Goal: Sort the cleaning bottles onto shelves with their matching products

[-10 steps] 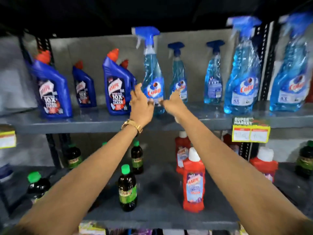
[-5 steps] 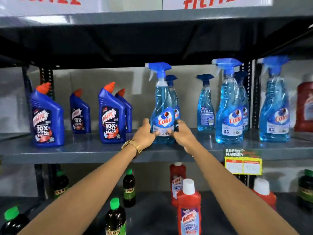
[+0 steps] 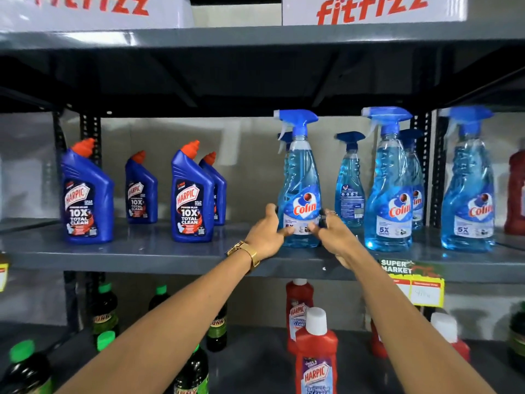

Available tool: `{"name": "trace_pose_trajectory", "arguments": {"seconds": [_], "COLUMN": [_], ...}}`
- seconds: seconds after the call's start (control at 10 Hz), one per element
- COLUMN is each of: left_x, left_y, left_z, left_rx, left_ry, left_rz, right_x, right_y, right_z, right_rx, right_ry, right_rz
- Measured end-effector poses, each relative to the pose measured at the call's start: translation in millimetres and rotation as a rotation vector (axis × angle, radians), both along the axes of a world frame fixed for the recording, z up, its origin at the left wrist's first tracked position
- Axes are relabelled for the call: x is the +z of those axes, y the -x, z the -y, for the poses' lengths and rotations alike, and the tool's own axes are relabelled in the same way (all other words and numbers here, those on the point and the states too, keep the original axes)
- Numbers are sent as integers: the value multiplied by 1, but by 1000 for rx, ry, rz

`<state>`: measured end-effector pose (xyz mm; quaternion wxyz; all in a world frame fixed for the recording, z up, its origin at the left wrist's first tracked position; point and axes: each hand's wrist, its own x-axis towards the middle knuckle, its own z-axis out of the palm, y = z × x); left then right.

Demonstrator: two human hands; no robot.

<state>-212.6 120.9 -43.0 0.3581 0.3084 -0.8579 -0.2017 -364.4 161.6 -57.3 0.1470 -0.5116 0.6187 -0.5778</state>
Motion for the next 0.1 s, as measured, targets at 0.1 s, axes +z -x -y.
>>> {"name": "trace_pose_trajectory", "arguments": {"seconds": [0.1], "left_x": [0], "left_y": [-2], "left_z": [-1], "left_rx": [-43], "left_ry": [-36], "left_rz": [-107], "right_x": [4], "right_y": [-6], "right_z": [-11], "right_rx": [-209], "right_ry": [141], "right_rz": [-127]}}
